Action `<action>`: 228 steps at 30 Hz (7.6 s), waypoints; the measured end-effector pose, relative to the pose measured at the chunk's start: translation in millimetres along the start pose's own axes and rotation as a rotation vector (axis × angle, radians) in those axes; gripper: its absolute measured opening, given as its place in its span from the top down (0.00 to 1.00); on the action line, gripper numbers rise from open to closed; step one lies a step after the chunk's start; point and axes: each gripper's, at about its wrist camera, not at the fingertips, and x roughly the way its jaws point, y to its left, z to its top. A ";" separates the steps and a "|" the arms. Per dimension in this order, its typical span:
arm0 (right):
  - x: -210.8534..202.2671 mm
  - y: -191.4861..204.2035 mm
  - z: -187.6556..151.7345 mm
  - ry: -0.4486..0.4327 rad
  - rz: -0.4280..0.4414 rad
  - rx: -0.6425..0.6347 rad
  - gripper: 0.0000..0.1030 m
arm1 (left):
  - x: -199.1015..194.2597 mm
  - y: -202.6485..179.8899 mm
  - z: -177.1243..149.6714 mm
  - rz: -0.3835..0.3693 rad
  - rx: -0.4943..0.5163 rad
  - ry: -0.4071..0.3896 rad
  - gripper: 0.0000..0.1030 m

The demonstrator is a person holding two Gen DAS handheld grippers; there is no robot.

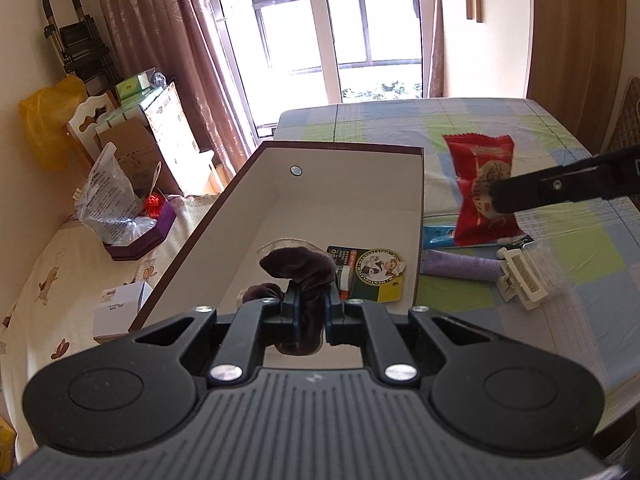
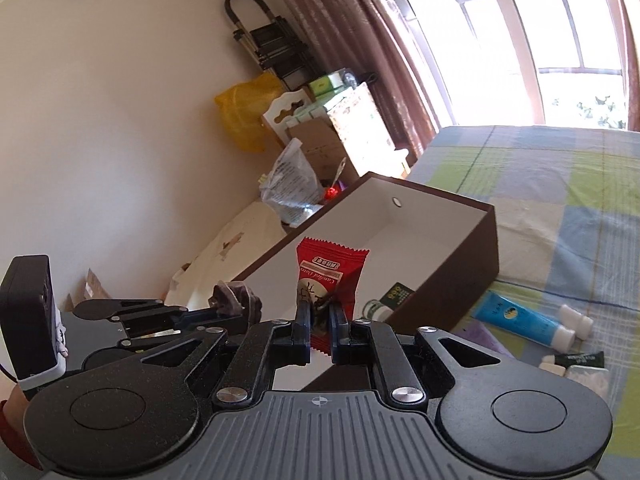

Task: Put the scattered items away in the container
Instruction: 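Carry scrunchie and red packet over the box and open both grippers, then withdraw both grippers from the box toward the remaining items, then grasp the cream hair clip with the left gripper while the right grasps the purple tube, then lift the hair clip and purple tube and carry them over the box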

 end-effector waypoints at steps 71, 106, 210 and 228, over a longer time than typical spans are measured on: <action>149.4 2.2 -15.8 0.360 -0.158 -0.638 0.09 | 105.0 13.9 -16.4 -0.083 0.114 0.308 0.05; -26.7 -21.2 -1.7 0.044 -0.218 -0.344 0.09 | 1.0 -31.3 22.7 -0.067 0.107 0.107 0.05; 53.4 -179.1 -82.5 0.396 -0.203 -0.096 0.68 | 90.2 -128.2 -58.6 -0.178 0.008 0.298 0.84; -16.6 -127.6 -35.0 0.201 -0.190 -0.068 0.68 | 37.1 -96.7 -8.5 -0.190 -0.006 0.136 0.84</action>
